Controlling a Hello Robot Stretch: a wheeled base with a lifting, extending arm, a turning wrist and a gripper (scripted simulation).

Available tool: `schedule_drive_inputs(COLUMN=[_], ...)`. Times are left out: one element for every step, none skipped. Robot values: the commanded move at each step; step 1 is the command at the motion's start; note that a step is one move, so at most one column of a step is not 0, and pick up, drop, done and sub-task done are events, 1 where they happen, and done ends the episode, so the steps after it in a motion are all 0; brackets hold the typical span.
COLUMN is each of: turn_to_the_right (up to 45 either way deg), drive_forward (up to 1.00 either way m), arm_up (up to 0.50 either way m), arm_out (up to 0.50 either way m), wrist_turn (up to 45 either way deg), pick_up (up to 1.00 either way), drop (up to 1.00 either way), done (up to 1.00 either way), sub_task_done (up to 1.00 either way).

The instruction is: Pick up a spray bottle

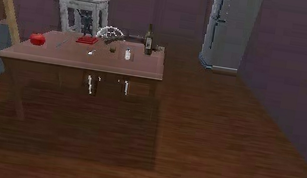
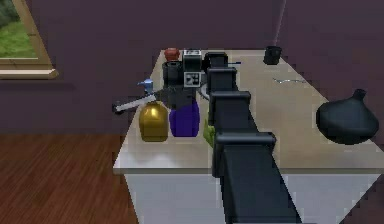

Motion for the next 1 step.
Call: schedule_drive_inputs(turn_to_the_right=[0.0], drive_forward=[0.0], arm_up=[0.0], arm_out=[0.0], wrist_turn=[36.0], pick_up=[0.0], drop=[0.0], done=[0.0], sub_task_done=[0.0])
